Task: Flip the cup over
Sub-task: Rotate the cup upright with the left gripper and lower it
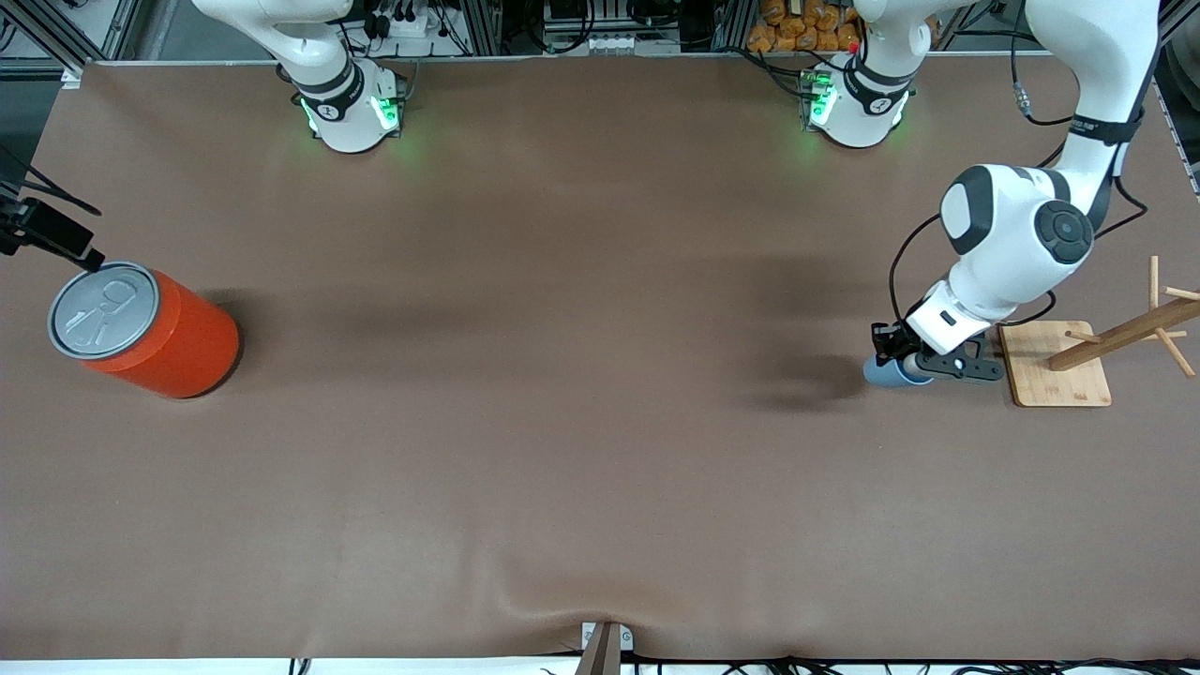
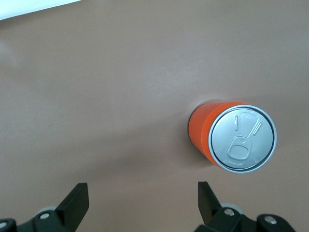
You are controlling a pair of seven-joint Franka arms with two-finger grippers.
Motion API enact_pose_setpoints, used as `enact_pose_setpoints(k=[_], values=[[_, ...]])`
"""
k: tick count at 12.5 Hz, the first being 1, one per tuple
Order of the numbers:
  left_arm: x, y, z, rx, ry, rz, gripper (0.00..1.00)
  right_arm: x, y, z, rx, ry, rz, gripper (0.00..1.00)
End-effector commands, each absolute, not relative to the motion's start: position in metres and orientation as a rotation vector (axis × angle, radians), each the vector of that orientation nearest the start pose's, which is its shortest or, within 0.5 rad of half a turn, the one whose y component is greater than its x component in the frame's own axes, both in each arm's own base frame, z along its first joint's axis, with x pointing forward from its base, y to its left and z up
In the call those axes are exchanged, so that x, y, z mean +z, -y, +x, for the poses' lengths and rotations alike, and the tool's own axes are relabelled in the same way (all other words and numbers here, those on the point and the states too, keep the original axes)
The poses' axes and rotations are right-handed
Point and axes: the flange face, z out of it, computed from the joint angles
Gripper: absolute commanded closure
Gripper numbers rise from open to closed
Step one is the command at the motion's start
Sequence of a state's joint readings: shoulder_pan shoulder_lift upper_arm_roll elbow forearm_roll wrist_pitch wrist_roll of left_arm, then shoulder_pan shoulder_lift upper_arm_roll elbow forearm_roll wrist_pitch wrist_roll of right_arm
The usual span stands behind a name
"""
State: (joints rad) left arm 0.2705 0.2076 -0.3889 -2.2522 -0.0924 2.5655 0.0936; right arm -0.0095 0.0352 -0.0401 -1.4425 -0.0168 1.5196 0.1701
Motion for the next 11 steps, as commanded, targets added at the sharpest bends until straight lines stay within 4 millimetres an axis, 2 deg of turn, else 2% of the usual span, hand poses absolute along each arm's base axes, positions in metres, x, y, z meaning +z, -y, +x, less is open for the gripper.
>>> enact_pose_setpoints(k=[1, 6, 8, 9, 10, 11], values=[[0.291, 0.066, 0.543, -0.217, -0.270, -3.193, 1.00, 0.661, 0.029, 0.563, -0.052, -0.346, -3.130, 0.00], [0.248, 0.068, 0.544, -0.173, -0.237, -3.218, 1.00, 0.660, 0.030, 0.564, -0.047, -0.353, -3.130, 0.00], [0.246, 0.069, 0.545, -0.169, -0.239, -3.221, 0.97, 0.660, 0.029, 0.564, -0.047, -0.348, -3.130, 0.00], [0.247, 0.068, 0.545, -0.172, -0.234, -3.220, 0.75, 0.660, 0.029, 0.564, -0.047, -0.348, -3.130, 0.00], [0.248, 0.068, 0.546, -0.176, -0.236, -3.219, 0.02, 0.660, 0.029, 0.564, -0.047, -0.348, -3.130, 0.00], [0.250, 0.069, 0.546, -0.177, -0.251, -3.216, 0.00, 0.660, 0.028, 0.564, -0.047, -0.346, -3.131, 0.00]])
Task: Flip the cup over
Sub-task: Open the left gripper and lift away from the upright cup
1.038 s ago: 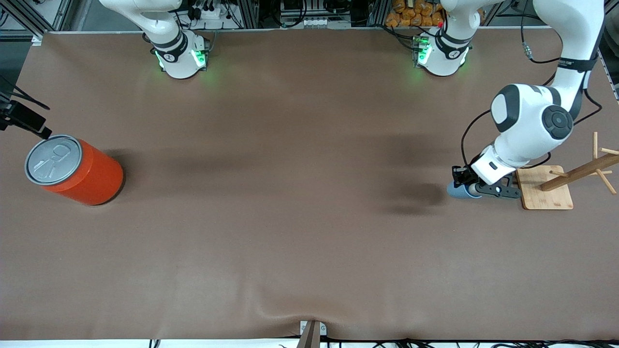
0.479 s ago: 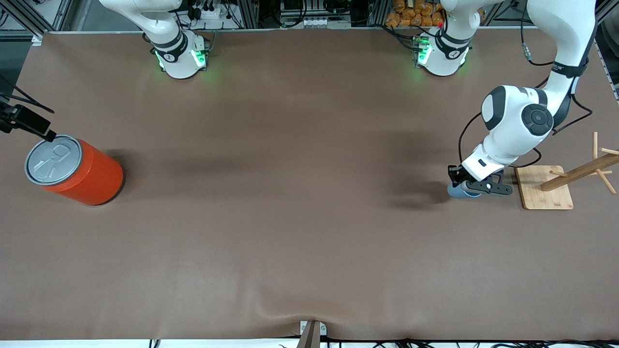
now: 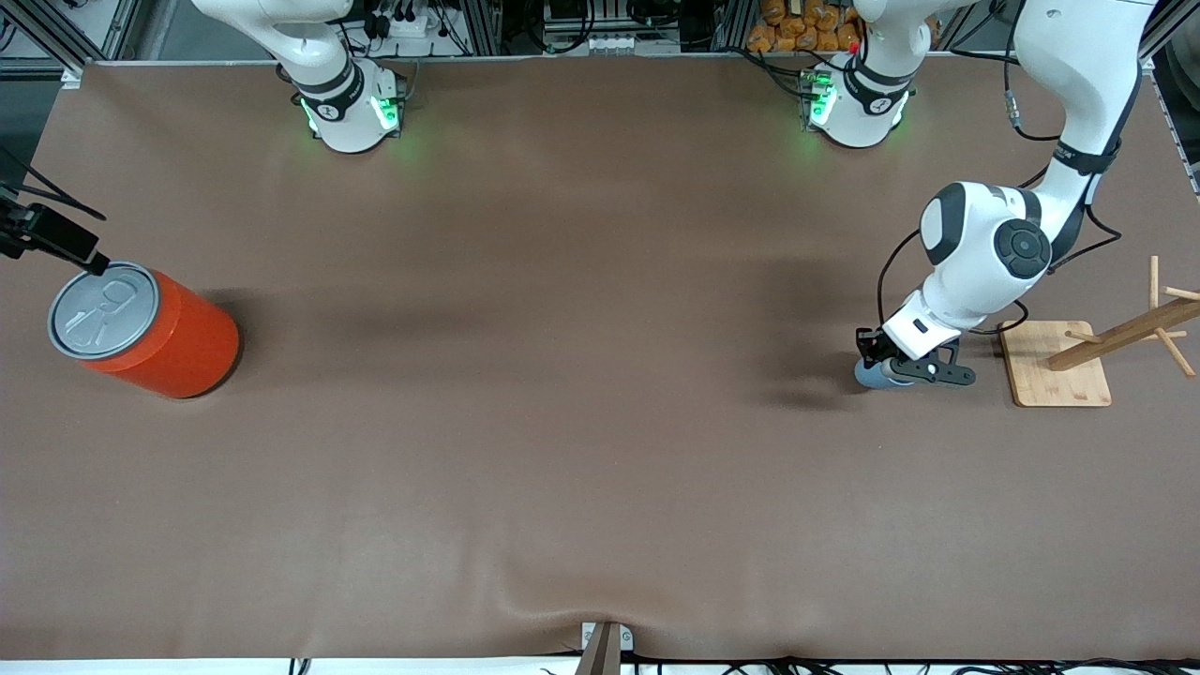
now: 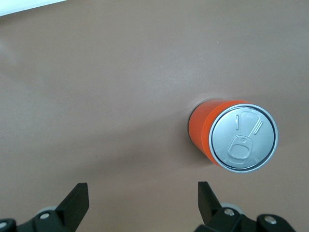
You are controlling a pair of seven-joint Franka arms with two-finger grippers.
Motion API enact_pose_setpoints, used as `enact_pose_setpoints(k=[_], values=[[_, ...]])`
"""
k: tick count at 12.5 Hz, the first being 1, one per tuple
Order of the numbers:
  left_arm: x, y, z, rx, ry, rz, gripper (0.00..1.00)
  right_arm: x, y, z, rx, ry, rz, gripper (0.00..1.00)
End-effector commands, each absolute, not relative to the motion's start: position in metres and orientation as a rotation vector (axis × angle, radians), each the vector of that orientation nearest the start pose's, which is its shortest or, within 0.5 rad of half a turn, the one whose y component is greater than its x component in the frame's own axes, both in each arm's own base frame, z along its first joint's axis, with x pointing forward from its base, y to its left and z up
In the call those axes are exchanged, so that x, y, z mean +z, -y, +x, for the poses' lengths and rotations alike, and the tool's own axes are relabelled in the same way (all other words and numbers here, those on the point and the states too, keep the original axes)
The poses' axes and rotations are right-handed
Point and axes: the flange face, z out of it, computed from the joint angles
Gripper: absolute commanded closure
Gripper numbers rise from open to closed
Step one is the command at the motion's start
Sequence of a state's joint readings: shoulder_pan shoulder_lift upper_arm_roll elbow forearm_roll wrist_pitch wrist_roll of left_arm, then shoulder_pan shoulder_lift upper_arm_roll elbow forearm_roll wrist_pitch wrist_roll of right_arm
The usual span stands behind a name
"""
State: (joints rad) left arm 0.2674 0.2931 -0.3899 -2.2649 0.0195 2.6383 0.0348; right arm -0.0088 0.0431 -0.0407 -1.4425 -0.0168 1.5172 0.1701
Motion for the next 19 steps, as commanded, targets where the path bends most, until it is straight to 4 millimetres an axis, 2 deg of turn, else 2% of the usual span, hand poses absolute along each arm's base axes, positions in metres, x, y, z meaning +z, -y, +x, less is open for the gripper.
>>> enact_pose_setpoints(k=[1, 3, 5, 8, 10, 12, 15, 16, 18, 19], values=[[0.253, 0.069, 0.547, -0.184, -0.253, -3.214, 0.00, 0.660, 0.029, 0.564, -0.047, -0.350, -3.130, 0.00], [0.276, 0.072, 0.553, -0.167, -0.274, -3.199, 0.00, 0.660, 0.029, 0.564, -0.047, -0.348, -3.130, 0.00], [0.316, 0.082, 0.564, -0.051, -0.296, -3.181, 0.00, 0.660, 0.029, 0.564, -0.047, -0.348, -3.130, 0.00], [0.401, 0.098, 0.571, 0.086, -0.347, -3.136, 0.00, 0.660, 0.029, 0.564, -0.047, -0.348, -3.130, 0.00], [0.463, 0.093, 0.582, 0.172, -0.338, -3.126, 0.00, 0.660, 0.029, 0.564, -0.047, -0.348, -3.130, 0.00], [0.525, 0.076, 0.587, 0.232, -0.295, -3.126, 0.00, 0.660, 0.029, 0.564, -0.047, -0.348, -3.130, 0.00], [0.600, 0.056, 0.578, 0.244, -0.243, -3.122, 0.00, 0.660, 0.029, 0.564, -0.047, -0.348, -3.130, 0.00], [0.612, 0.056, 0.573, 0.224, -0.236, -3.118, 0.00, 0.660, 0.029, 0.564, -0.047, -0.348, -3.130, 0.00], [0.649, 0.063, 0.551, 0.122, -0.217, -3.098, 0.00, 0.655, 0.028, 0.559, 0.015, -0.351, -3.132, 0.00], [0.657, 0.063, 0.548, 0.087, -0.210, -3.097, 0.00, 0.656, 0.026, 0.558, 0.013, -0.349, -3.133, 0.00]])
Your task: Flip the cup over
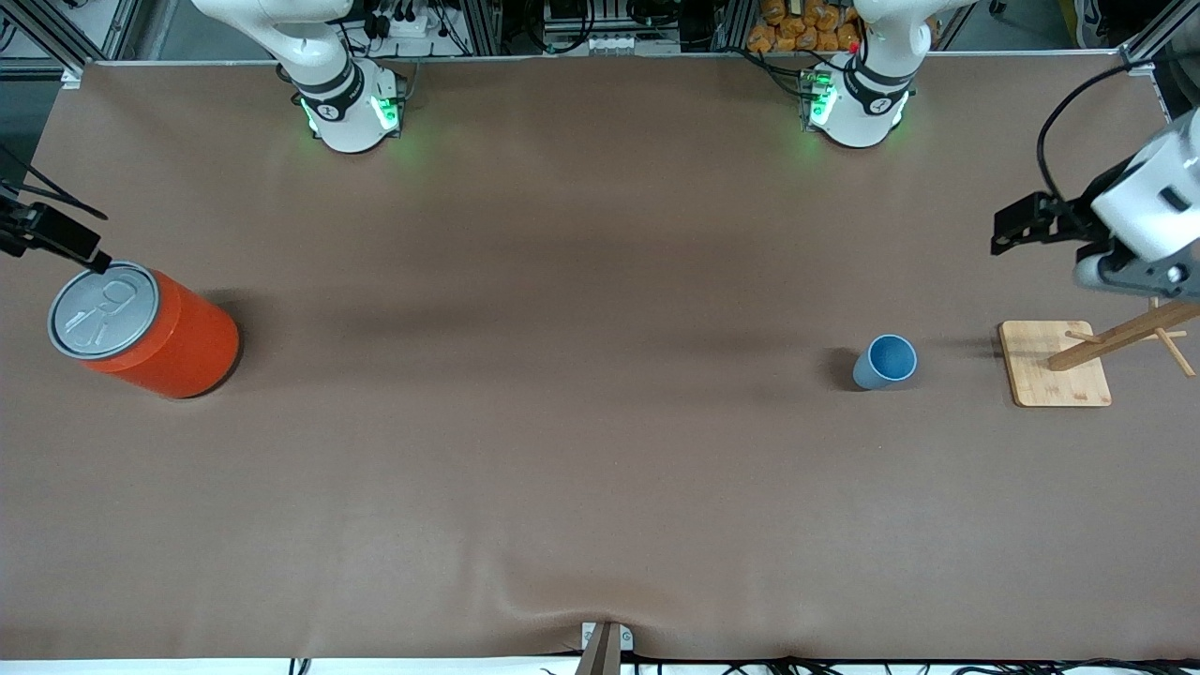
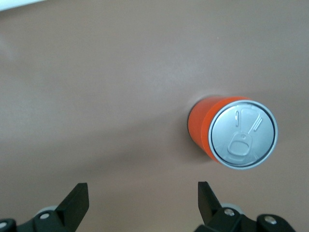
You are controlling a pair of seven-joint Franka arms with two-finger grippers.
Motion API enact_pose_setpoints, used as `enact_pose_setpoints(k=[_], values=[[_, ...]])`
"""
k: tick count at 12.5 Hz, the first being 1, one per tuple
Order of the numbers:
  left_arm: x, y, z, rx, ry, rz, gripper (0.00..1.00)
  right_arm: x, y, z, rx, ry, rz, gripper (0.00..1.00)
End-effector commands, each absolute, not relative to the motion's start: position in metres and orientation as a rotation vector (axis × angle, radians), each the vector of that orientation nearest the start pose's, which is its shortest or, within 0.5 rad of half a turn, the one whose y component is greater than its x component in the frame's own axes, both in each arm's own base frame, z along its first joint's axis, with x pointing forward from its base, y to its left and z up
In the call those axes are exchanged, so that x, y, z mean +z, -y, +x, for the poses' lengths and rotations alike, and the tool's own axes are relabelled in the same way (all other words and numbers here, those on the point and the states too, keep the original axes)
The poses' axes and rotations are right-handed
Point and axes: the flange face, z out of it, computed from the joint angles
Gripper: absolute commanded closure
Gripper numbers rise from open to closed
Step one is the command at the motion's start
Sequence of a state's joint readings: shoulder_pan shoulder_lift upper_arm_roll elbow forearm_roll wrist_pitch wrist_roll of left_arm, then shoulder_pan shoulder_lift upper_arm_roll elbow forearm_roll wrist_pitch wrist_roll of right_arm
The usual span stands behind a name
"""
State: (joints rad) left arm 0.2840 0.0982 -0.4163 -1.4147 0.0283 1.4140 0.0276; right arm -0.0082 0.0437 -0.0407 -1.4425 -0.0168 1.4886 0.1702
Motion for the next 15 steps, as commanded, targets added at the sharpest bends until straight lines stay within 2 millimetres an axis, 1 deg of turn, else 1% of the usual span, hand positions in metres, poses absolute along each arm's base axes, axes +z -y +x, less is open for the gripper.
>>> enact_pose_setpoints(k=[1, 2, 3, 5, 7, 8, 9, 10, 11, 12, 15], values=[[0.662, 0.058, 0.549, 0.055, -0.196, -3.100, 0.00, 0.655, 0.024, 0.557, 0.021, -0.344, -3.133, 0.00], [0.670, 0.049, 0.551, -0.021, -0.165, -3.106, 0.00, 0.651, 0.025, 0.555, 0.030, -0.346, -3.133, 0.00], [0.682, 0.050, 0.545, -0.094, -0.157, -3.099, 0.00, 0.651, 0.025, 0.554, 0.021, -0.346, -3.132, 0.00], [0.680, 0.049, 0.546, -0.094, -0.153, -3.100, 0.00, 0.651, 0.023, 0.554, 0.021, -0.344, -3.133, 0.00], [0.680, 0.041, 0.548, -0.117, -0.128, -3.106, 0.00, 0.651, 0.024, 0.553, 0.021, -0.346, -3.132, 0.00], [0.679, 0.052, 0.548, -0.127, -0.143, -3.105, 0.00, 0.651, 0.025, 0.553, 0.021, -0.348, -3.132, 0.00], [0.676, 0.066, 0.545, -0.119, -0.112, -3.105, 0.00, 0.651, 0.025, 0.552, 0.026, -0.348, -3.132, 0.00], [0.674, 0.070, 0.536, -0.108, -0.072, -3.101, 0.00, 0.651, 0.025, 0.550, 0.018, -0.348, -3.131, 0.00], [0.670, 0.077, 0.520, -0.104, -0.079, -3.094, 0.00, 0.650, 0.025, 0.548, 0.011, -0.348, -3.131, 0.00], [0.666, 0.080, 0.515, -0.119, -0.088, -3.095, 0.00, 0.649, 0.025, 0.548, 0.011, -0.346, -3.131, 0.00], [0.663, 0.071, 0.521, -0.113, -0.099, -3.091, 0.00, 0.650, 0.024, 0.546, 0.006, -0.346, -3.130, 0.00]])
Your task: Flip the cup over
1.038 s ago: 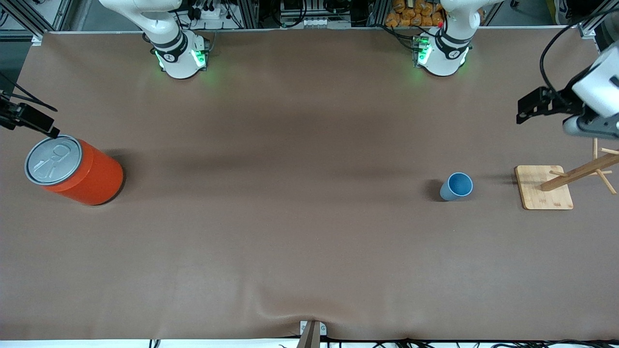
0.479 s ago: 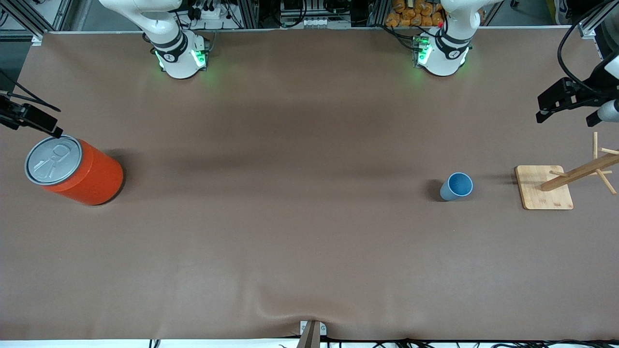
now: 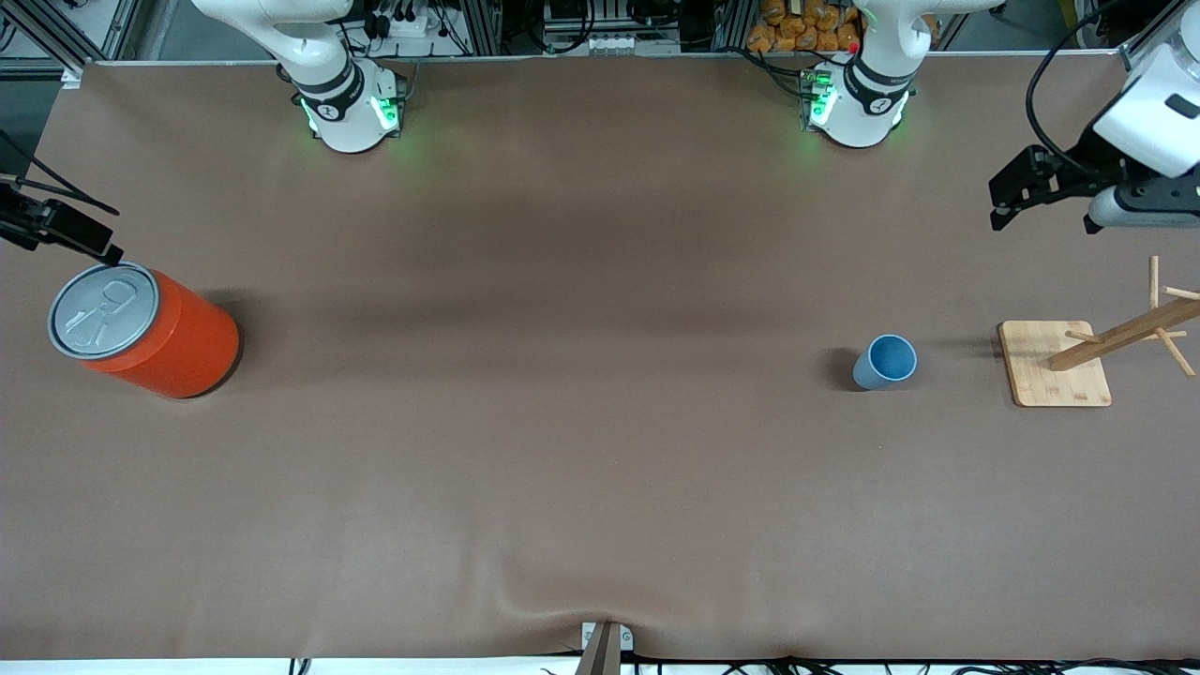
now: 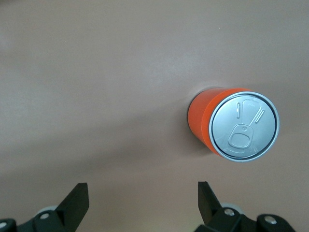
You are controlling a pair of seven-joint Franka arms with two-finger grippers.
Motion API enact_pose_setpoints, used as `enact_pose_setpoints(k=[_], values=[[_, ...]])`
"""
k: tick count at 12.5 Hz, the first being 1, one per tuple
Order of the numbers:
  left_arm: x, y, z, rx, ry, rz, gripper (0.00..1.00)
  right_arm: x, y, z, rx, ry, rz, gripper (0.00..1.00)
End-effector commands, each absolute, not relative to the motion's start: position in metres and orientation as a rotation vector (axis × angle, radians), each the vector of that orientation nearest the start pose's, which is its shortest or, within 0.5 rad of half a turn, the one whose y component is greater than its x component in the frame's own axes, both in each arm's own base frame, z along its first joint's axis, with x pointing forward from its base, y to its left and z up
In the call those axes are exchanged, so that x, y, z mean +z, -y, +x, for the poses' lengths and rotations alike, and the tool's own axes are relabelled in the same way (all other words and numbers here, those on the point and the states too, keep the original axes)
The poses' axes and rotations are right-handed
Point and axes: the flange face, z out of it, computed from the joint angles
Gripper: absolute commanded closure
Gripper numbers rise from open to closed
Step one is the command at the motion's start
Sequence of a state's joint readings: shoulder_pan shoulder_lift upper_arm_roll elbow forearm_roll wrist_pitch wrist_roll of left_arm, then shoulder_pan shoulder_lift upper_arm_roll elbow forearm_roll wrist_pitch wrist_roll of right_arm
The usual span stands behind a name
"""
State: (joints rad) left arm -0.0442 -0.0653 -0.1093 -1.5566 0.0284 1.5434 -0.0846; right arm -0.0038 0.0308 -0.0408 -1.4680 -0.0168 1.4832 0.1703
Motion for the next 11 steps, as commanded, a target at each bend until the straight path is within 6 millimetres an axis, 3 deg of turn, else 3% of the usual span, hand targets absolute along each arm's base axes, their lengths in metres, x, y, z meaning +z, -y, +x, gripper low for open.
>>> enact_pose_setpoints(k=[1, 7, 11], values=[[0.666, 0.072, 0.526, -0.124, -0.097, -3.094, 0.00, 0.649, 0.025, 0.546, 0.006, -0.348, -3.130, 0.00], [0.680, 0.067, 0.523, -0.128, -0.024, -3.124, 0.00, 0.650, 0.025, 0.545, 0.007, -0.348, -3.130, 0.00], [0.681, 0.054, 0.518, -0.060, 0.065, -3.158, 0.00, 0.647, 0.021, 0.532, -0.070, -0.334, -3.124, 0.00]])
